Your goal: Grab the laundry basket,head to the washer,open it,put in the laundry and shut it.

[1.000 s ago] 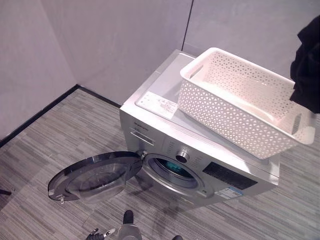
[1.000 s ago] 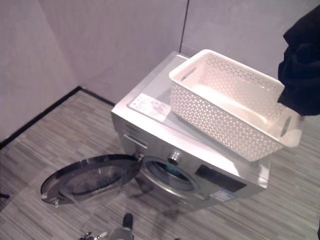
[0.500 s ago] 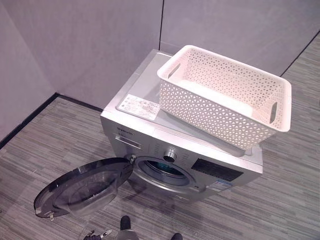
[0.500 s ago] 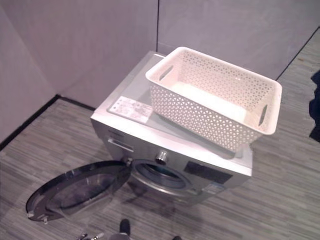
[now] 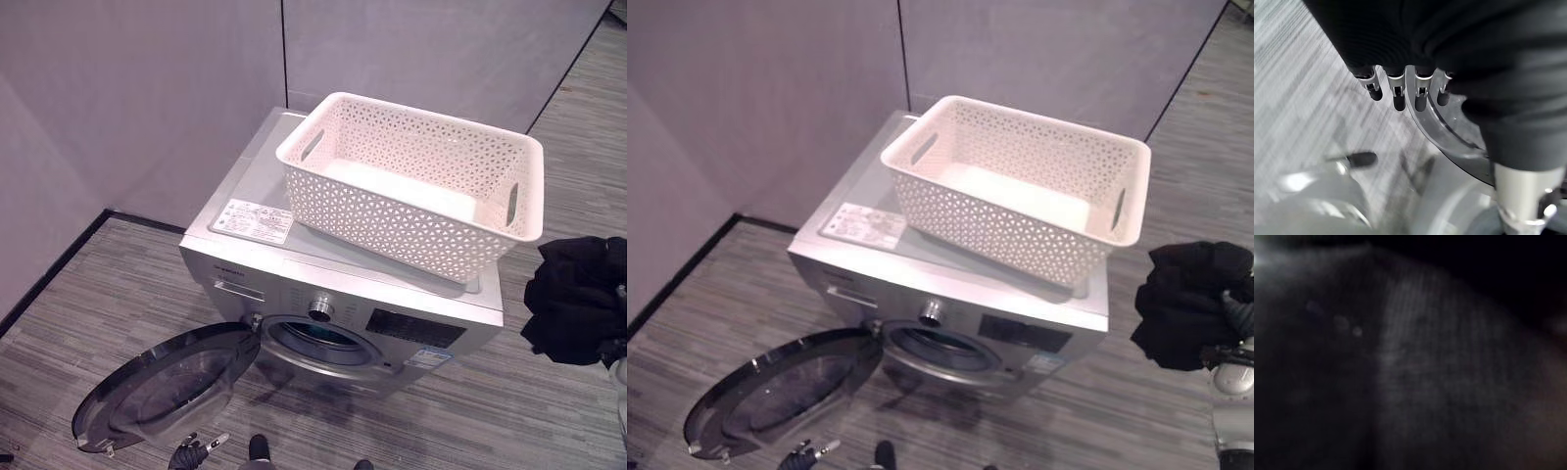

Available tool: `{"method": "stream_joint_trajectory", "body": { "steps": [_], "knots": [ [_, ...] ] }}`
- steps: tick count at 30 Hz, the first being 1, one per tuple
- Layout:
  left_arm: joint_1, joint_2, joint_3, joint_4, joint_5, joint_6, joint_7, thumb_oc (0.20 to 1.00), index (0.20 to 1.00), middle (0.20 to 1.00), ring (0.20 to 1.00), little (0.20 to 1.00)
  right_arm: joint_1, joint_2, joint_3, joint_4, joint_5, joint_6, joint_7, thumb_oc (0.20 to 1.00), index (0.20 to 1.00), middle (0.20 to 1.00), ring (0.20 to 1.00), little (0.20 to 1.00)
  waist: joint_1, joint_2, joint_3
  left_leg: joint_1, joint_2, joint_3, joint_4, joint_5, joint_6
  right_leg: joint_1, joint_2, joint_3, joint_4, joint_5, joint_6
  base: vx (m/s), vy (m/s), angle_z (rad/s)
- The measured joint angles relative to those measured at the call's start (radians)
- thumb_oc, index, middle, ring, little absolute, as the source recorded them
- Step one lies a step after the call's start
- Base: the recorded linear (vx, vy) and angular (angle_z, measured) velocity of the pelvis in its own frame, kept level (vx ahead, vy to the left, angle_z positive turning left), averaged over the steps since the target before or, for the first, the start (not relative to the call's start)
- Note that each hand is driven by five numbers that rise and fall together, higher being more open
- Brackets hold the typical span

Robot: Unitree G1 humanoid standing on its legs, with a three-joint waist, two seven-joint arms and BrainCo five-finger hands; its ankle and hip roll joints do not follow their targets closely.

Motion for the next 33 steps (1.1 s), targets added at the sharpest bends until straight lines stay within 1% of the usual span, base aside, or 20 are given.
{"method": "stream_joint_trajectory", "body": {
  "steps": [1,2,3,4,6,7,8,10,11,12,15,16,17,20,24,26,29,30,31,33],
  "knots": [
    [0.036,0.021,-0.034,-0.063,-0.03,-0.014,-0.046,1.0,1.0,1.0,1.0,1.0,0.01,0.091,0.089,0.052,0.041,-0.006,0.037,0.2,0.2,0.2,0.2,0.2,0.004,0.0,0.006,0.027,-0.001,0.021,-0.018,0.0,-0.001,0.005,-0.004,0.019,-0.003,-0.004,0.001,0.02,0.069,-0.49],
    [0.031,0.019,-0.047,-0.05,-0.056,-0.014,-0.056,1.0,1.0,1.0,1.0,1.0,0.007,0.136,0.153,0.108,0.077,-0.006,0.063,0.2,0.2,0.2,0.2,0.2,0.005,0.008,0.007,0.046,-0.003,0.039,-0.032,0.0,0.0,0.006,-0.008,0.036,-0.003,-0.006,0.006,0.0,0.063,-0.49],
    [0.02,0.017,-0.058,-0.039,-0.066,-0.012,-0.063,1.0,1.0,1.0,1.0,1.0,0.006,0.159,0.197,0.136,0.098,-0.003,0.086,0.2,0.2,0.2,0.2,0.2,0.007,0.017,0.013,0.054,-0.006,0.053,-0.034,-0.004,0.005,0.007,-0.013,0.045,-0.003,-0.004,0.008,-0.01,0.06,-0.42],
    [-0.001,0.005,-0.06,-0.042,-0.098,-0.009,-0.078,1.0,1.0,1.0,1.0,1.0,0.008,0.21,0.276,0.177,0.15,-0.005,0.123,0.2,0.2,0.2,0.2,0.2,0.002,0.067,0.042,0.057,-0.018,0.068,-0.034,-0.008,0.012,0.003,-0.026,0.061,-0.003,0.006,0.014,0.0,0.055,-0.33],
    [-0.026,0.0,-0.056,-0.048,-0.123,-0.008,-0.086,1.0,1.0,1.0,1.0,1.0,0.026,0.243,0.341,0.192,0.206,-0.005,0.156,0.2,0.2,0.2,0.2,0.2,0.001,0.11,0.067,0.057,-0.026,0.083,-0.029,-0.012,0.019,-0.001,-0.035,0.068,-0.003,0.021,0.016,0.01,0.042,-0.22],
    [-0.025,0.003,-0.054,-0.064,-0.133,-0.008,-0.087,1.0,1.0,1.0,1.0,1.0,0.05,0.262,0.407,0.209,0.259,-0.006,0.185,0.2,0.2,0.2,0.2,0.2,0.004,0.126,0.064,0.061,-0.028,0.091,-0.032,-0.013,0.02,-0.005,-0.035,0.082,-0.003,0.022,0.017,0.03,0.035,-0.16],
    [-0.026,0.005,-0.056,-0.076,-0.133,-0.009,-0.087,1.0,1.0,1.0,1.0,1.0,0.069,0.263,0.471,0.219,0.29,-0.006,0.224,0.2,0.2,0.2,0.2,0.2,0.005,0.132,0.06,0.063,-0.028,0.091,-0.032,-0.013,0.02,-0.001,-0.035,0.081,-0.002,0.022,0.017,0.04,0.029,-0.11],
    [-0.032,0.003,-0.057,-0.092,-0.131,-0.015,-0.088,1.0,1.0,1.0,1.0,1.0,0.103,0.269,0.543,0.22,0.313,-0.007,0.284,0.2,0.2,0.2,0.2,0.2,0.003,0.13,0.061,0.071,-0.027,0.09,-0.032,-0.013,0.021,0.004,-0.034,0.081,0.005,0.022,0.018,0.05,0.019,-0.02],
    [-0.039,0.003,-0.063,-0.091,-0.13,-0.015,-0.087,1.0,1.0,1.0,1.0,1.0,0.114,0.268,0.568,0.217,0.314,-0.009,0.301,0.2,0.2,0.2,0.2,0.2,0.004,0.126,0.064,0.074,-0.026,0.09,-0.034,-0.013,0.02,0.007,-0.033,0.081,0.005,0.021,0.018,0.04,0.01,0.01],
    [-0.052,0.0,-0.063,-0.09,-0.129,-0.015,-0.087,1.0,1.0,1.0,1.0,1.0,0.122,0.26,0.609,0.202,0.312,-0.01,0.346,0.2,0.2,0.2,0.2,0.2,0.005,0.119,0.066,0.076,-0.025,0.088,-0.037,-0.013,0.02,0.009,-0.033,0.078,0.002,0.02,0.018,0.02,0.009,0.04],
    [-0.062,0.002,-0.064,-0.083,-0.12,-0.017,-0.085,1.0,1.0,1.0,1.0,1.0,0.123,0.254,0.649,0.198,0.31,-0.014,0.395,0.2,0.2,0.2,0.2,0.2,0.006,0.085,0.076,0.076,-0.027,0.083,-0.04,-0.012,0.019,0.013,-0.035,0.066,-0.004,0.018,0.02,0.02,0.014,0.08],
    [-0.063,0.002,-0.067,-0.077,-0.114,-0.017,-0.085,1.0,1.0,1.0,1.0,1.0,0.123,0.251,0.658,0.197,0.31,-0.014,0.406,0.2,0.2,0.2,0.2,0.2,0.005,0.077,0.074,0.076,-0.028,0.079,-0.041,-0.012,0.019,0.016,-0.036,0.062,-0.004,0.017,0.021,0.02,0.019,0.23],
    [-0.064,0.002,-0.074,-0.07,-0.107,-0.017,-0.084,1.0,1.0,1.0,1.0,1.0,0.125,0.251,0.656,0.192,0.31,-0.014,0.426,0.2,0.2,0.2,0.2,0.2,0.006,0.067,0.07,0.076,-0.032,0.063,-0.041,-0.012,0.019,0.023,-0.039,0.057,-0.004,0.011,0.025,0.01,0.014,0.22],
    [-0.061,0.007,-0.094,-0.057,-0.086,-0.018,-0.083,1.0,1.0,1.0,1.0,1.0,0.121,0.247,0.655,0.188,0.31,-0.014,0.434,0.2,0.2,0.2,0.2,0.2,0.016,0.063,0.065,0.075,-0.037,0.061,-0.041,-0.013,0.02,0.024,-0.044,0.055,-0.004,0.007,0.029,0.01,0.01,0.07],
    [-0.057,0.007,-0.101,-0.039,-0.07,-0.025,-0.069,1.0,1.0,1.0,1.0,1.0,0.088,0.225,0.698,0.178,0.314,-0.017,0.453,0.2,0.2,0.2,0.2,0.2,0.04,0.071,0.065,0.063,-0.038,0.054,-0.037,-0.013,0.021,0.019,-0.045,0.045,-0.004,0.011,0.029,-0.02,0.009,0.06],
    [-0.063,0.007,-0.11,-0.04,-0.041,-0.025,-0.058,1.0,1.0,1.0,1.0,1.0,0.064,0.217,0.725,0.18,0.324,-0.017,0.452,0.2,0.2,0.2,0.2,0.2,0.043,0.076,0.068,0.047,-0.038,0.04,-0.031,-0.012,0.021,0.012,-0.044,0.033,-0.004,0.012,0.029,-0.02,0.002,0.16],
    [-0.092,0.007,-0.156,-0.046,-0.025,-0.032,-0.039,1.0,1.0,1.0,1.0,1.0,0.008,0.228,0.745,0.183,0.37,-0.018,0.447,0.2,0.2,0.2,0.2,0.2,0.059,0.08,0.074,0.025,-0.037,0.032,-0.022,-0.012,0.021,0.003,-0.042,0.027,0.004,0.013,0.028,-0.07,-0.007,0.07],
    [-0.097,0.012,-0.177,-0.05,-0.009,-0.035,-0.031,1.0,1.0,1.0,1.0,1.0,0.0,0.223,0.756,0.185,0.388,-0.019,0.444,0.2,0.2,0.2,0.2,0.2,0.058,0.079,0.076,0.023,-0.037,0.029,-0.021,-0.012,0.022,0.001,-0.041,0.021,0.005,0.013,0.027,-0.09,-0.025,0.23],
    [-0.123,0.021,-0.207,-0.117,0.043,-0.042,0.0,1.0,1.0,1.0,1.0,1.0,-0.045,0.23,0.766,0.185,0.441,-0.026,0.423,0.2,0.2,0.2,0.2,0.2,0.058,0.073,0.099,0.01,-0.036,0.012,-0.022,-0.004,0.024,-0.003,-0.039,0.006,0.005,0.014,0.026,-0.07,-0.023,0.31],
    [-0.158,0.025,-0.231,-0.178,0.084,-0.075,0.018,1.0,1.0,1.0,1.0,1.0,-0.085,0.248,0.765,0.186,0.472,-0.044,0.405,0.2,0.2,0.2,0.2,0.2,0.065,0.062,0.118,-0.013,-0.036,-0.005,-0.022,0.006,0.024,-0.013,-0.037,-0.014,0.005,0.015,0.024,-0.09,-0.018,0.27]
  ]
}}
